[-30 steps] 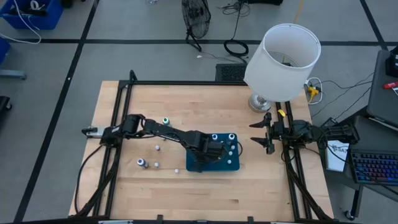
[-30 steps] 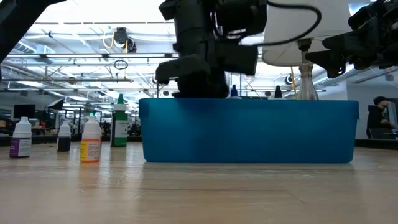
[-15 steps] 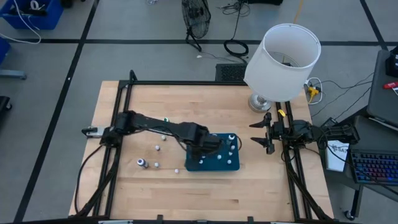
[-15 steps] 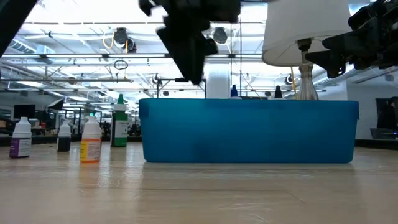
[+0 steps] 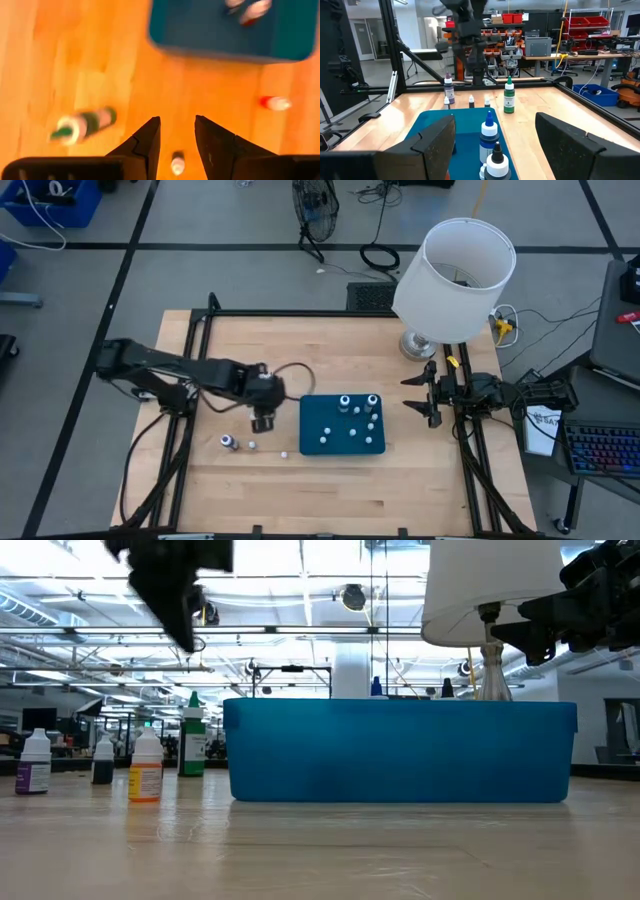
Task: Pick & Place food coloring
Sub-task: Put the small black food coloring bottle into the blue bin
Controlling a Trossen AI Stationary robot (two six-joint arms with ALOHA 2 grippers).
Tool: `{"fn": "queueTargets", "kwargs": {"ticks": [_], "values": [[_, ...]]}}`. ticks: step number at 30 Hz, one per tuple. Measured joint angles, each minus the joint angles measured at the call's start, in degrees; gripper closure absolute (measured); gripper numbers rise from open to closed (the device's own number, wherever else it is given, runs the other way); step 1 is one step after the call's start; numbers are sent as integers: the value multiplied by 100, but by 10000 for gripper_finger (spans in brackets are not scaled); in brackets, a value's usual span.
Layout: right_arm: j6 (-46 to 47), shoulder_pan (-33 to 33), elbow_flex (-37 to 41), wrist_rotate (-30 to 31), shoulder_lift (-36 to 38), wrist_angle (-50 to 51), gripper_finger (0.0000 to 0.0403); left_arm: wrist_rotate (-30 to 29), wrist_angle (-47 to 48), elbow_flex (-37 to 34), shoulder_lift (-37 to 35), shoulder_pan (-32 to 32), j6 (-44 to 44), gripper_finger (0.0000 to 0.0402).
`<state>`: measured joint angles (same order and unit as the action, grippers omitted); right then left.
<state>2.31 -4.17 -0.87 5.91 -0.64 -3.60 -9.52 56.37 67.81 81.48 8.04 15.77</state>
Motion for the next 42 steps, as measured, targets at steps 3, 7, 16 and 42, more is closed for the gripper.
{"fn": "queueTargets", "kwargs": {"ticks": [3, 7, 16, 42], "values": [[0, -1, -1, 0, 0, 0, 140, 69, -430, -653, -356, -145, 439, 282], [0, 0, -2, 0, 0, 0, 140, 246, -515, -999, -397, -425, 873, 275], [0, -1, -2, 0, 0, 0, 140, 252, -325, -1349, -188, -614, 1142, 209], [1, -1, -1, 0, -2, 0, 140, 44, -2114, -2703, -184, -614, 499, 174]]}}
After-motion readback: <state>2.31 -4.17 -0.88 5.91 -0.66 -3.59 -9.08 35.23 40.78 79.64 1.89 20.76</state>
